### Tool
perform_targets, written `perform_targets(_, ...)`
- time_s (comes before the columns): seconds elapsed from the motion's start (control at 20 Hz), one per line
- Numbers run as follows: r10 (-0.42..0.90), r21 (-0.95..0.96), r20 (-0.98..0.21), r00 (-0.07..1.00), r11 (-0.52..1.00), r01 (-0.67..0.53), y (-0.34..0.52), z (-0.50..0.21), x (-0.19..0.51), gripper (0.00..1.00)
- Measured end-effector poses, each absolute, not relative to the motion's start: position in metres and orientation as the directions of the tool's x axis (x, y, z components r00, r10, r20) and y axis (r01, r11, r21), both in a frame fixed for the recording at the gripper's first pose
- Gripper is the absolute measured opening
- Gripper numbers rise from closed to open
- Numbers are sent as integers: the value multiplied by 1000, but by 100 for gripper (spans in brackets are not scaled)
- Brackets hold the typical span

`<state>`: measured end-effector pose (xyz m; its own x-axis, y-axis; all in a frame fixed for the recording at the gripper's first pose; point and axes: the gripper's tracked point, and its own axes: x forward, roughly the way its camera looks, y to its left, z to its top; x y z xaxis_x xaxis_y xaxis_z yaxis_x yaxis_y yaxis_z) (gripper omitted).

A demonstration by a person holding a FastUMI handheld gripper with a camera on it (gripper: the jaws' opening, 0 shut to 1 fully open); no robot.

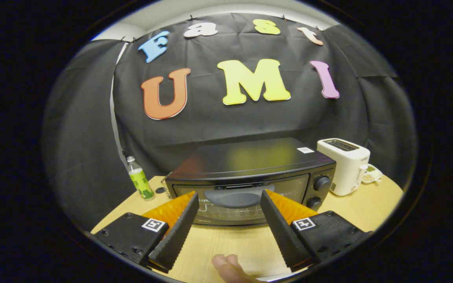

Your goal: Open the toaster oven, put the food inside, and close the toaster oven door.

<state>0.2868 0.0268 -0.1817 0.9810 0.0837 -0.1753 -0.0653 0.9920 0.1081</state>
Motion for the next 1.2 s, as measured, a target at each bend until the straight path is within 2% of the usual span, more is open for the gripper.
perform_targets(0.45,57,129,-188,981,991,-33,7,-146,219,100)
perform_targets(0.85,-10,50,-66,998,999,14,-15,-62,128,100)
perform_targets(1.2,-14,2,-17,1000,1000,14,-19,-27,59,100)
